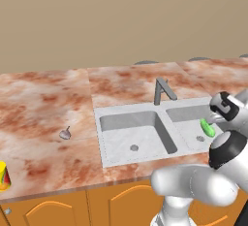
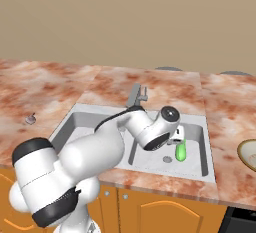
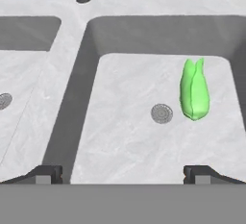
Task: Remove the corn and garlic from the sink. Then move the bowl and cup from the counter to the sink for washing.
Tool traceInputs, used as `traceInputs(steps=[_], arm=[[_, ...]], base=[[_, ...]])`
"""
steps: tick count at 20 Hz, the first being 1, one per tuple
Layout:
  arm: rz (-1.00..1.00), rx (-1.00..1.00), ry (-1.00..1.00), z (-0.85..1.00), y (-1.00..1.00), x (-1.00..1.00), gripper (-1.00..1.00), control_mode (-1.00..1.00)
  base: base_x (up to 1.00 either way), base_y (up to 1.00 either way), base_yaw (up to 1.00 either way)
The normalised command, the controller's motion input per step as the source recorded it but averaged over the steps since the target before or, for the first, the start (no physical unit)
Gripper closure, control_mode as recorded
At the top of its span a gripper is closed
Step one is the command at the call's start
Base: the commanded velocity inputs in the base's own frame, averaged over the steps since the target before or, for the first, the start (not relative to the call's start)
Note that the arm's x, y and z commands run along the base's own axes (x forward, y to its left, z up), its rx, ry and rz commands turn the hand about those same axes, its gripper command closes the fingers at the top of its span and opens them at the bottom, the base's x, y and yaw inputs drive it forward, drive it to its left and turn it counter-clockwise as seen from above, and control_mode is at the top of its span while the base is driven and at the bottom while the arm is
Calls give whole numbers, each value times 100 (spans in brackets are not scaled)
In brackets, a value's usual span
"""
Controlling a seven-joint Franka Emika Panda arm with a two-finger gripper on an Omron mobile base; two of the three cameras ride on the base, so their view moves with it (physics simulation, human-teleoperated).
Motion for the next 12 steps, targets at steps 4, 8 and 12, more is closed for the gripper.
traceInputs(steps=[4, 8, 12], arm=[[2, -12, 7, -13, -15, 20, -100, -100], [1, -13, 8, -17, -16, 18, -100, -100], [5, -10, 8, -20, -18, 16, -100, -100]], base=[[0, 0, 0], [0, 0, 0], [0, 0, 0]])
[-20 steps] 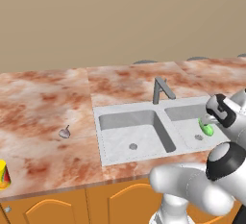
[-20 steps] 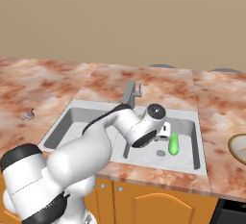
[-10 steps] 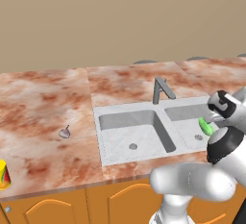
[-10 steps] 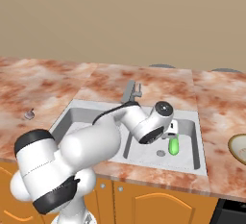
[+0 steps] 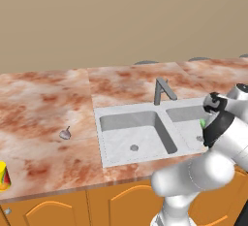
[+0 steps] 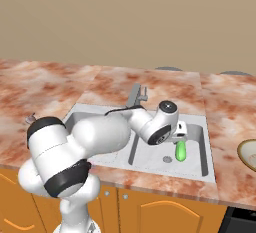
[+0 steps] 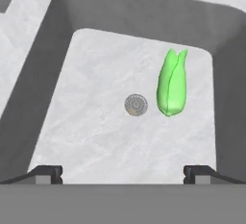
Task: Remove the corn and garlic from the sink. Then move the bowl and cup from the counter to the sink for washing.
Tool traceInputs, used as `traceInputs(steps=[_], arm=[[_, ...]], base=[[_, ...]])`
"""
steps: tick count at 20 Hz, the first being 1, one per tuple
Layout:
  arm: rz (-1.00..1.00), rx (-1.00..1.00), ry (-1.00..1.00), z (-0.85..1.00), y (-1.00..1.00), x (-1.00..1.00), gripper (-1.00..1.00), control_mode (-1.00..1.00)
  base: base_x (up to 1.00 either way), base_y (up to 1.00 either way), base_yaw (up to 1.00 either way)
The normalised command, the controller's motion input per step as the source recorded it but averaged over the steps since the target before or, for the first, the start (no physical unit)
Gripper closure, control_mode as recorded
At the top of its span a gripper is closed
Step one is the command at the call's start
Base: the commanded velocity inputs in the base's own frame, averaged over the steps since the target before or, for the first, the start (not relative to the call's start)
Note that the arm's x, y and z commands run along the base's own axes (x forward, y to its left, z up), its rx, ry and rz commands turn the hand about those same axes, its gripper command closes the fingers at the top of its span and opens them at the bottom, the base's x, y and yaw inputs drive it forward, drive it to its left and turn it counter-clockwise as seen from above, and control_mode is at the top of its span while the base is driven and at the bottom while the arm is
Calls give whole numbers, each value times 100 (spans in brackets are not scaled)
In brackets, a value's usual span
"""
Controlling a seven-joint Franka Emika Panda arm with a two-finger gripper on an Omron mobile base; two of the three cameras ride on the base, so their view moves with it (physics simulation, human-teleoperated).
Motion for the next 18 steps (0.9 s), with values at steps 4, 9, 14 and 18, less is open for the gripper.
traceInputs(steps=[4, 9, 14, 18], arm=[[6, -3, 5, -19, -9, 18, -100, -100], [7, 0, 4, -17, -15, 17, -100, -100], [3, 0, 5, -15, -20, 17, -100, -100], [1, 0, 0, -11, -19, 13, -100, -100]], base=[[0, 0, 0], [0, 0, 0], [0, 0, 0], [0, 0, 0]])
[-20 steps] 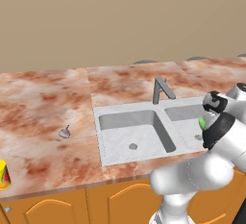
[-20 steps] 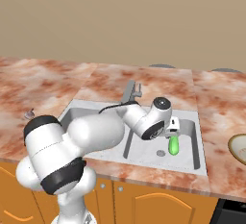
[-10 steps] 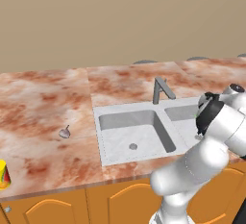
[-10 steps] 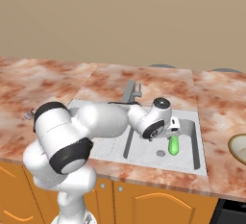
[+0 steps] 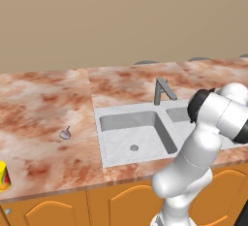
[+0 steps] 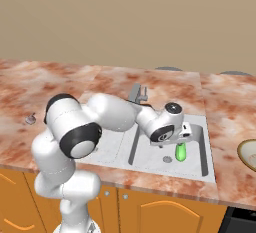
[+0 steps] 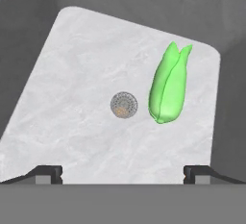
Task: Remove the corn and garlic from the sink. Then move the bowl and cup from the counter to the sink for washing.
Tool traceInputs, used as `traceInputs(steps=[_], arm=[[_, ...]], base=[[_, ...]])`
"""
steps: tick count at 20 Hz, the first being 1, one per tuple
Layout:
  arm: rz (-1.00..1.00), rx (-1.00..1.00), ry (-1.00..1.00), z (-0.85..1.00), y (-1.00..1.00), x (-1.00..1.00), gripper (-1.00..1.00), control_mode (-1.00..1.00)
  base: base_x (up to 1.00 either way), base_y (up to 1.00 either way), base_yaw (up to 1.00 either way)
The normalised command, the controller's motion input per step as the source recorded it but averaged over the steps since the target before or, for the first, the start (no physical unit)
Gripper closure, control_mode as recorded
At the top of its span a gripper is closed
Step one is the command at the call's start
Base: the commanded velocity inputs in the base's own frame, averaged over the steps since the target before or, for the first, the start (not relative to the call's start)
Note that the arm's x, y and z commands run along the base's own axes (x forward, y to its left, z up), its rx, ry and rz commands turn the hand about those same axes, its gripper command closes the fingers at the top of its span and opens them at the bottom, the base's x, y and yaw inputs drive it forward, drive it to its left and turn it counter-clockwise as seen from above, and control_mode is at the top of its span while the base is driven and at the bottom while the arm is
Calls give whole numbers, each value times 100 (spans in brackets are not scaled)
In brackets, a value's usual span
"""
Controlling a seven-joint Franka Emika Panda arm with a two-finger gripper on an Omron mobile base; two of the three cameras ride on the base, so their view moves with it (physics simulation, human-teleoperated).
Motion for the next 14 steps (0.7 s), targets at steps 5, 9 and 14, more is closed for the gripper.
traceInputs(steps=[5, 9, 14], arm=[[0, 0, 0, -8, -16, 10, -100, -100], [0, 0, 0, -8, -11, 8, -100, -100], [0, 0, 0, -12, -10, 16, -100, -100]], base=[[0, 0, 0], [0, 0, 0], [0, 0, 0]])
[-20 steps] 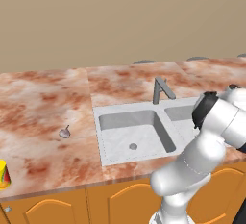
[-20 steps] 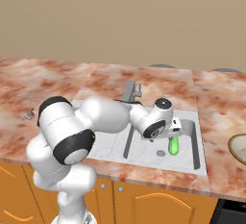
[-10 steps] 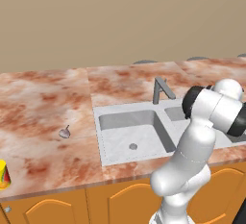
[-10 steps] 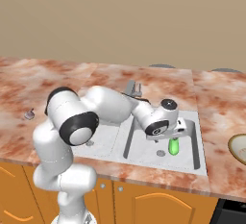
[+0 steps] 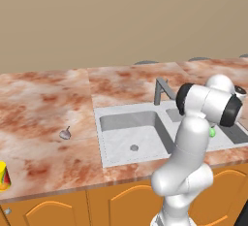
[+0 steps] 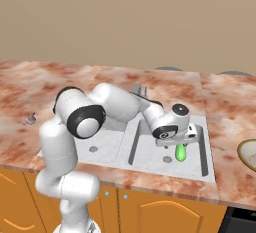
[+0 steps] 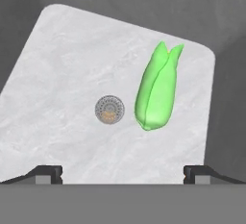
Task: Remove the corn and garlic from the sink. Then move the bowl and cup from the counter to the sink for washing.
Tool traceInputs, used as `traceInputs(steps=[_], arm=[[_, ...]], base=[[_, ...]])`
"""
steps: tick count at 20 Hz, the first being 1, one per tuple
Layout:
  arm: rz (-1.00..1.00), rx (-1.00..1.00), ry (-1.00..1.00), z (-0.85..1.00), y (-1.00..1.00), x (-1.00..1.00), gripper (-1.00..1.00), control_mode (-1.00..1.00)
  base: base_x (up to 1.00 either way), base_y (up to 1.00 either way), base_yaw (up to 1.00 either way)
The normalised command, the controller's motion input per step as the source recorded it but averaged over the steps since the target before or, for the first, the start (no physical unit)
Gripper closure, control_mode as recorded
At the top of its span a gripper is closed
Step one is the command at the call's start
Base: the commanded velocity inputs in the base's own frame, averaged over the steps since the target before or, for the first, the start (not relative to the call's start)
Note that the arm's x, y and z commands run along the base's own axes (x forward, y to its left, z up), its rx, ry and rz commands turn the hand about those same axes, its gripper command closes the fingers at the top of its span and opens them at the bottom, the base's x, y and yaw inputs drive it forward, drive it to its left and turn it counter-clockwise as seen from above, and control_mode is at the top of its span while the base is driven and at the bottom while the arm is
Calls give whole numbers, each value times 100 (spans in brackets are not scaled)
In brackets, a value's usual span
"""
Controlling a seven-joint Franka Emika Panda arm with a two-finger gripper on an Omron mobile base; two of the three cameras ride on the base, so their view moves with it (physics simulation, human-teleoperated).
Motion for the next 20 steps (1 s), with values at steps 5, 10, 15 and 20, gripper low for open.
traceInputs(steps=[5, 10, 15, 20], arm=[[0, 0, 0, -16, -6, 21, -100, -100], [-1, 0, 0, -17, -9, 19, -100, -100], [-4, 1, 0, -16, -12, 15, -100, -100], [-7, 2, 0, -16, -9, 16, -100, -100]], base=[[0, 0, 0], [0, 0, 0], [0, 0, 0], [0, 0, 0]])
